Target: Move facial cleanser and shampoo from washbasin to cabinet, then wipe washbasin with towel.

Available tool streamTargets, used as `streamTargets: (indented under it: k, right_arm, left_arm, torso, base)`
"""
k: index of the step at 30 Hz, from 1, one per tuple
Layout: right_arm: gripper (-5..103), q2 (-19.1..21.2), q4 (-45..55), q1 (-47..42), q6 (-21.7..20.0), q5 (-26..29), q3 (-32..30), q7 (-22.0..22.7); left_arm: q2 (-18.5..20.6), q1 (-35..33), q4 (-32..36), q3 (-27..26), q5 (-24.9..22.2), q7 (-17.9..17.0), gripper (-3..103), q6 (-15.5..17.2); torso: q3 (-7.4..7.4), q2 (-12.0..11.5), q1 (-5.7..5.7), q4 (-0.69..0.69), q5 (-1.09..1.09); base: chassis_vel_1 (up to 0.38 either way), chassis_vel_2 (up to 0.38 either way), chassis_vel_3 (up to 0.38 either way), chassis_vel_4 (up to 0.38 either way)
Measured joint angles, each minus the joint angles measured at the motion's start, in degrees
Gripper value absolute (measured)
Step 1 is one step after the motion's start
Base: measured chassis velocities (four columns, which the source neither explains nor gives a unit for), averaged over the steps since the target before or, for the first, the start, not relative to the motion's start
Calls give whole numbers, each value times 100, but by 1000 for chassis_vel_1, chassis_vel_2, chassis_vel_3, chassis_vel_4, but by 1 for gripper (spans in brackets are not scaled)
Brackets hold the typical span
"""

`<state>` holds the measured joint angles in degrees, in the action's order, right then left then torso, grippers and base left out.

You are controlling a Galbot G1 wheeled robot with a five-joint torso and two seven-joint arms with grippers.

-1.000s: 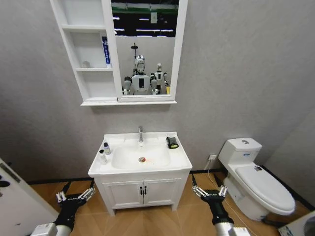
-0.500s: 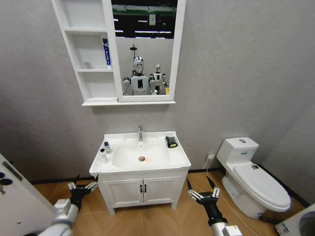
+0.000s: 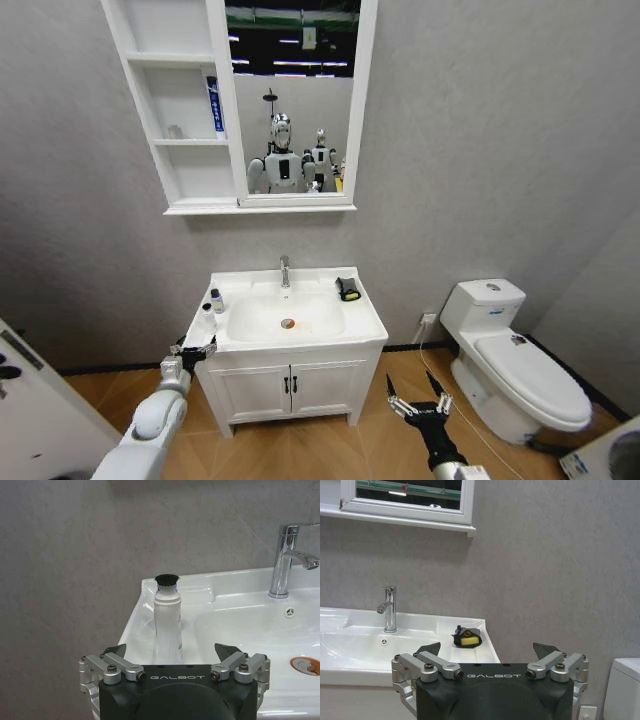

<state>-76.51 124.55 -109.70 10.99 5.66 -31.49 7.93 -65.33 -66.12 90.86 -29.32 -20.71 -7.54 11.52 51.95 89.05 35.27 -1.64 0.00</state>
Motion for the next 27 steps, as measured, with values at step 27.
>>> streamTargets:
  k: [27]
  right_arm:
    - [100,-101,39,-198,-2,22,-104,78]
  left_arm:
    - [-380,1575,-1782,394,112,-295,80,-131]
  torso:
    - [0,1,-1,0,0]
  base:
    - [0,0,0,0]
